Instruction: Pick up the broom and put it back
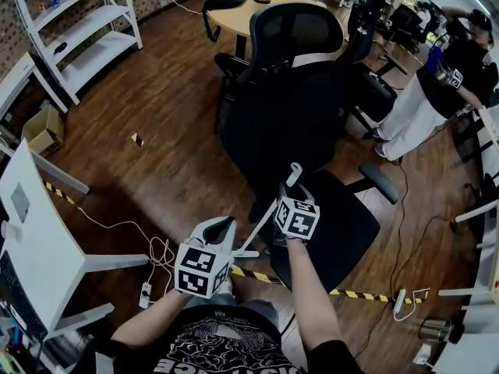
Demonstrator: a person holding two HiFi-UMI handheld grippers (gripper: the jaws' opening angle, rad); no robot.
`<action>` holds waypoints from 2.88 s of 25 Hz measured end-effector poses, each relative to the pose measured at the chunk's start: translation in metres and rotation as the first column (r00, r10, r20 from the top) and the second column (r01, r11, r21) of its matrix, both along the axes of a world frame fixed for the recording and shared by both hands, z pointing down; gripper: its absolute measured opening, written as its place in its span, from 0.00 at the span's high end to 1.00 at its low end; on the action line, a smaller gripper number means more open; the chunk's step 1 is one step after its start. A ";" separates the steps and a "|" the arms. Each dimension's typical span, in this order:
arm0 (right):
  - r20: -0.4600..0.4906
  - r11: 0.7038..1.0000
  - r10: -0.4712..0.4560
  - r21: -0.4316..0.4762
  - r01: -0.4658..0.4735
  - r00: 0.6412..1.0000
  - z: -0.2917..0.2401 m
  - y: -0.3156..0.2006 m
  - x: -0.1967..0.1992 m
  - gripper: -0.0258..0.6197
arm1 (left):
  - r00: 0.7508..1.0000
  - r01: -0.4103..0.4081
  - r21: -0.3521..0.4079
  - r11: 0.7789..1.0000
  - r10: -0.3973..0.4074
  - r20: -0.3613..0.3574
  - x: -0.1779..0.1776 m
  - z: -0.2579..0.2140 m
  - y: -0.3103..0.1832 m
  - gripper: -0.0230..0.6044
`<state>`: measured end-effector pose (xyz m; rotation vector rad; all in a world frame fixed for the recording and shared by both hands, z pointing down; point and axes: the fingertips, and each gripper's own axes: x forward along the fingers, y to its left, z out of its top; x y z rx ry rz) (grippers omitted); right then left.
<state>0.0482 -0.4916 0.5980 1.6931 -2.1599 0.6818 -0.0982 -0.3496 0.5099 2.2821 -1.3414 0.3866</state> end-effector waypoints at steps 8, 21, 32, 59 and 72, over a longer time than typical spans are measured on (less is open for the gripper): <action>-0.035 1.000 0.021 -0.022 -0.022 0.999 0.012 -0.012 -0.001 0.81 | 1.000 0.011 -0.020 1.000 -0.011 0.003 -0.014 0.007 -0.007 0.95; -0.014 0.998 -0.058 0.010 0.058 0.998 -0.006 0.029 -0.023 0.81 | 1.000 0.012 -0.017 1.000 -0.012 -0.029 -0.003 0.007 0.002 0.95; 0.003 0.984 -0.165 0.069 0.165 0.986 -0.035 0.114 -0.048 0.81 | 0.998 0.051 0.012 0.999 -0.050 -0.045 0.005 -0.001 0.033 0.95; 0.016 0.852 -0.362 0.411 0.324 0.932 -0.224 0.248 -0.074 0.81 | 0.984 0.177 0.262 0.949 -0.160 -0.085 0.008 -0.097 0.116 0.96; -0.008 0.847 -0.359 0.418 0.329 0.933 -0.224 0.262 -0.077 0.81 | 0.984 0.173 0.265 0.949 -0.155 -0.086 0.007 -0.099 0.131 0.96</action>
